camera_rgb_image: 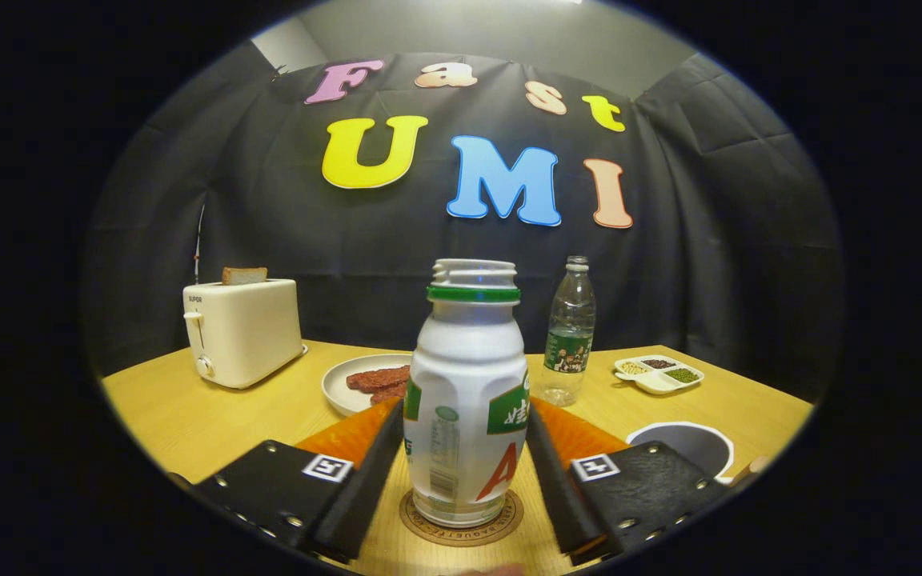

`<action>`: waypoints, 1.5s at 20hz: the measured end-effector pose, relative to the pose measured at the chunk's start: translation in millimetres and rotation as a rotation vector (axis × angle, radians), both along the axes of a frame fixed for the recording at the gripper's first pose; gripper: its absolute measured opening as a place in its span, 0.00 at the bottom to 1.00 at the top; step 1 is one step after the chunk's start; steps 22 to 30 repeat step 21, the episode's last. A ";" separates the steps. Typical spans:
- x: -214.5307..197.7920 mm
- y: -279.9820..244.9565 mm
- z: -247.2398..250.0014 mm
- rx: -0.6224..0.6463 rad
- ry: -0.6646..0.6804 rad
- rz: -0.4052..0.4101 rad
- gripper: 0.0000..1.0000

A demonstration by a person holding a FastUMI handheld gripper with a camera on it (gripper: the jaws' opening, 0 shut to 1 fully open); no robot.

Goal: Take the bottle from table, then pour the juice into the cup, finally place the bottle on the coaster

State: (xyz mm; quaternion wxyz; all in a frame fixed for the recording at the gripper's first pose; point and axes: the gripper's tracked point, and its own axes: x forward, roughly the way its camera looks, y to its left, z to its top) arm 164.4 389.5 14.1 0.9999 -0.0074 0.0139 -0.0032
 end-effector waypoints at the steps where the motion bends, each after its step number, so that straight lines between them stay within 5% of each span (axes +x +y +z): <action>1: -2.5 -3.1 4.1 -0.001 -0.005 -0.008 1.00; 7: -30.5 9.0 58.7 -0.029 -0.104 0.031 0.97; 15: -104.7 -24.5 198.4 -0.178 -0.287 0.165 0.96; 18: -115.3 -114.8 154.6 -0.322 -0.273 0.075 0.96; 21: -114.0 -195.3 89.5 -0.402 -0.219 0.097 0.96; 30: -114.0 -195.3 89.5 -0.402 -0.219 0.097 0.96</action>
